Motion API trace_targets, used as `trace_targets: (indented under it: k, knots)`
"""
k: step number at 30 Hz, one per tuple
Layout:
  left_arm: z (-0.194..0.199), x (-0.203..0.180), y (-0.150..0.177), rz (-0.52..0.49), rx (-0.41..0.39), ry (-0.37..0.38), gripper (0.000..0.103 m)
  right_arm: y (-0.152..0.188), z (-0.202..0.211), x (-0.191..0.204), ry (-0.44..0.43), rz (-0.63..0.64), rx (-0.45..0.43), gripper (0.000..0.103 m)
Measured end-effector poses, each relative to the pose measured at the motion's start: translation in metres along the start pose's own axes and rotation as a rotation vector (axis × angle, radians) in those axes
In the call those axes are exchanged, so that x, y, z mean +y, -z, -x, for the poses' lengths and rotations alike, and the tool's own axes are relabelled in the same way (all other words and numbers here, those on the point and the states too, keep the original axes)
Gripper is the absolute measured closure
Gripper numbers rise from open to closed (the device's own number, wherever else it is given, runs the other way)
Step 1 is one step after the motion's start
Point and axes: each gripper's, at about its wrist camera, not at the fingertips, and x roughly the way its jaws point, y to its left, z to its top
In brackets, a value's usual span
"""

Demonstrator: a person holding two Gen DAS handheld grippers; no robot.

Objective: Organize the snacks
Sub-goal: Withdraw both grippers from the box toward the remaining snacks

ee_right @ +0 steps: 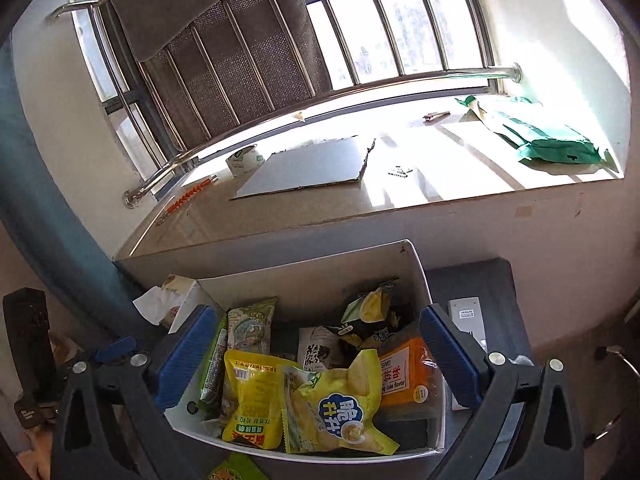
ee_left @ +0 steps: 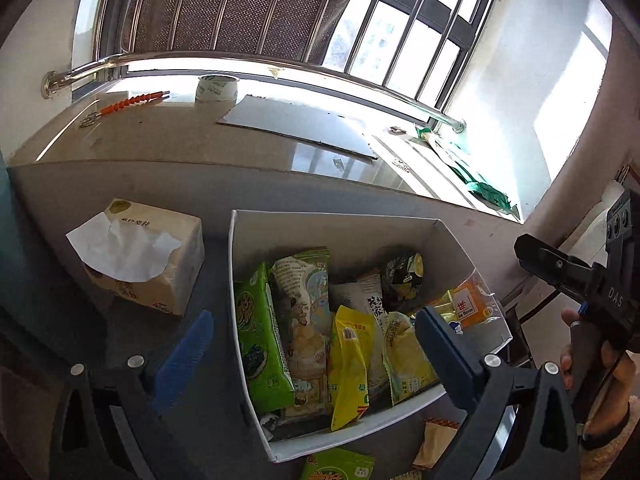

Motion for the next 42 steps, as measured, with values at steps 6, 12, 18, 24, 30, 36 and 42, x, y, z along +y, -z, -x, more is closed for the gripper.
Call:
trace_targets:
  k: [6,12,18,24,30,36,42]
  knots:
    - [0.049,-0.023,0.03,-0.137,-0.054,0.014,0.0,0.028,0.038,0.008,-0.061,0.039,-0.027,0.0]
    - [0.106,-0.039,0.102,-0.208,-0.127,0.015,0.0,0.094,0.093,0.014,-0.133,0.073,-0.052,0.0]
    - [0.121,-0.037,0.181,-0.125,-0.108,0.044,0.0,0.179,0.117,0.015,-0.138,0.067,0.012,0.0]
    - [0.128,-0.042,0.241,-0.104,-0.082,0.035,0.0,0.251,0.13,0.007,-0.107,0.035,0.063,0.0]
    - [0.127,-0.043,0.262,-0.099,-0.049,0.034,0.0,0.286,0.118,0.002,-0.096,0.025,0.183,0.0]
    - [0.133,-0.046,0.259,-0.101,-0.074,0.044,0.0,0.276,0.1,0.001,-0.097,-0.027,0.197,0.0]
    - [0.138,-0.042,0.258,-0.097,-0.084,0.05,0.0,0.256,0.066,0.006,-0.072,-0.027,0.229,0.0]
